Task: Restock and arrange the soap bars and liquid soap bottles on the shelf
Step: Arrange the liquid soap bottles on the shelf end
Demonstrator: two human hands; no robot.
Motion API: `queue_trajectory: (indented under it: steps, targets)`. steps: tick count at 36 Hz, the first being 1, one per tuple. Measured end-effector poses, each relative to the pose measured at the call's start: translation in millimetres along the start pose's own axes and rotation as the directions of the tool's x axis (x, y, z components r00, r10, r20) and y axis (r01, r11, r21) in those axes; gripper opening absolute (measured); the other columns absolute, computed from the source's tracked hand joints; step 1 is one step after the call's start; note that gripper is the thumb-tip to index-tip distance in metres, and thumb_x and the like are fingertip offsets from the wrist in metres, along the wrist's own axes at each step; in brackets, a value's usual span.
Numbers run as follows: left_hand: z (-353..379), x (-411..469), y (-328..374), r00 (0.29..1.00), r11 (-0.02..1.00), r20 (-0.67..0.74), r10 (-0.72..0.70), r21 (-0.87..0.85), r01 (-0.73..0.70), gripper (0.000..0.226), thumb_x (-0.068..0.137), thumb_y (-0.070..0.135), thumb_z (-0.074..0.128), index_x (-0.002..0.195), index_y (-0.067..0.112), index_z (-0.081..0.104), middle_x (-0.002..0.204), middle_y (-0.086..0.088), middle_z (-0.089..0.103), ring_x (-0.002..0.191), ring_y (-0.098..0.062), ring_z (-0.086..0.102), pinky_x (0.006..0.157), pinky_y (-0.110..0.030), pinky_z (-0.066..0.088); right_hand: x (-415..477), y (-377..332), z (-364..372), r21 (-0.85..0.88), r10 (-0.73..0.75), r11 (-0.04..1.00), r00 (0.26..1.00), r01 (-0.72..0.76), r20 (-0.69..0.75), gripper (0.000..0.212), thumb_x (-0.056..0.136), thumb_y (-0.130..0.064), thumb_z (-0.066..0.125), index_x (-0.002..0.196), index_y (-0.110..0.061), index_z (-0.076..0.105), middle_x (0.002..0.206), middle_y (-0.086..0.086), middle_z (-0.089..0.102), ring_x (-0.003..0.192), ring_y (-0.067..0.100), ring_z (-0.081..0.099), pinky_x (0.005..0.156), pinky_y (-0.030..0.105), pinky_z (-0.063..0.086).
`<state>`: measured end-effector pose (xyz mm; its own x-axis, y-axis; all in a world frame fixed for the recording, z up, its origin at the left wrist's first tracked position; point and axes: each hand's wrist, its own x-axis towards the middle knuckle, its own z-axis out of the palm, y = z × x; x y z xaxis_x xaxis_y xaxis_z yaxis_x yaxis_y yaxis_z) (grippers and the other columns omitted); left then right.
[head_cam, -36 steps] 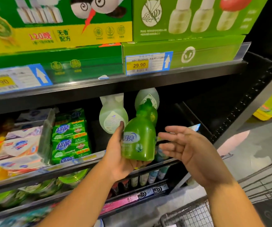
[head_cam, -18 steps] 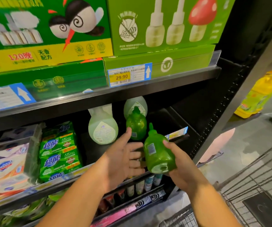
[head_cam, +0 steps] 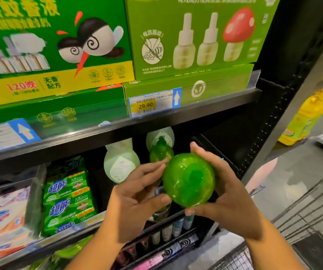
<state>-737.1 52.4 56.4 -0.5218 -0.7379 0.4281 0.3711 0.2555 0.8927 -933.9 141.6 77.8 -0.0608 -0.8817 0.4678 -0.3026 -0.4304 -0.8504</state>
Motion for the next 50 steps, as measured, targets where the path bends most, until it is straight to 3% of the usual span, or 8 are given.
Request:
queue_trajectory:
  steps: [5,10,14,18,28,40,45,50]
  targets:
    - [10.1,5.2,5.9,0.995,0.998,-0.082,-0.062,0.003,0.062,0.044,0.083,0.025,0.079,0.125,0.022,0.068,0.125,-0.002,0.068,0.116,-0.018,0.065,0.092,-0.024,0.053,7.7,-7.7,0.6,0.087,0.158,0.984,0.987,-0.154,-0.039,0.100,0.055,-0.021,0.096,0.142,-0.033,0.048,0.137,-0.005,0.060,0.126,0.017,0.058,0.099,0.030,0.052]
    - [19.6,18.1,10.5,0.796,0.830,-0.290,-0.532,0.011,0.558,0.029,0.087,0.050,0.064,0.099,0.025,0.071,0.102,-0.009,0.074,0.097,-0.032,0.071,0.088,-0.055,0.057,25.0,-19.7,14.6,0.102,0.555,0.829,0.832,-0.550,-0.025,0.051,0.072,-0.048,0.082,0.112,-0.020,0.068,0.097,0.003,0.077,0.089,0.024,0.075,0.079,0.046,0.061]
    - [13.6,21.0,4.0,0.608,0.620,-0.141,-0.781,-0.061,0.782,0.040,0.103,0.048,0.041,0.116,0.022,0.069,0.107,-0.007,0.076,0.101,-0.026,0.072,0.092,-0.053,0.056,27.9,-23.1,13.0,0.044,0.723,0.691,0.690,-0.721,-0.039,0.047,0.090,-0.055,0.059,0.098,-0.012,0.074,0.082,0.010,0.076,0.071,0.026,0.073,0.066,0.045,0.062]
    - [7.9,20.7,-1.8,0.518,0.478,0.014,-0.855,-0.362,0.800,0.058,0.099,0.059,0.038,0.120,0.015,0.069,0.115,-0.015,0.073,0.097,-0.029,0.071,0.090,-0.050,0.053,26.4,-27.5,14.4,0.087,0.659,0.752,0.748,-0.653,-0.080,0.022,0.096,-0.039,0.060,0.096,-0.020,0.072,0.074,-0.003,0.074,0.057,0.018,0.067,0.056,0.035,0.054]
    - [-10.0,8.2,-19.1,0.634,0.403,0.087,-0.769,-0.704,0.585,0.078,0.090,0.068,0.044,0.126,0.003,0.066,0.134,-0.028,0.058,0.116,-0.044,0.061,0.102,-0.052,0.045,20.6,-17.9,13.7,0.194,0.533,0.843,0.830,-0.502,-0.165,0.019,0.097,-0.019,0.059,0.111,-0.024,0.072,0.107,0.004,0.075,0.092,0.020,0.071,0.078,0.036,0.057]
    - [-8.4,31.7,7.6,0.704,0.589,0.299,-0.644,-0.393,0.706,0.086,0.082,0.074,0.043,0.139,0.011,0.053,0.138,-0.016,0.059,0.127,-0.039,0.057,0.111,-0.056,0.038,20.9,37.3,6.7,0.468,0.678,0.631,0.733,-0.619,0.054,0.058,0.068,-0.019,0.080,0.122,-0.009,0.062,0.109,0.016,0.073,0.098,0.035,0.071,0.083,0.049,0.058]
    - [-10.2,31.7,-11.3,0.805,0.799,-0.039,-0.592,0.105,0.592,0.037,0.100,0.039,0.045,0.120,0.015,0.064,0.113,-0.001,0.074,0.113,-0.024,0.066,0.095,-0.037,0.053,31.0,55.0,-13.6,0.400,0.640,0.744,0.744,-0.535,-0.195,0.073,0.054,-0.027,0.090,0.119,-0.011,0.062,0.104,0.012,0.074,0.098,0.033,0.072,0.083,0.048,0.058]
    - [-46.5,11.2,-59.2,0.893,0.391,-0.051,-0.447,0.887,0.246,0.037,0.096,0.050,0.056,0.123,0.026,0.063,0.117,0.011,0.063,0.111,-0.012,0.059,0.092,-0.026,0.048,57.7,82.6,-26.4,0.116,0.445,0.891,0.790,-0.439,-0.423,0.063,0.062,-0.011,0.093,0.114,-0.019,0.057,0.097,-0.006,0.069,0.087,0.006,0.069,0.069,0.023,0.054]
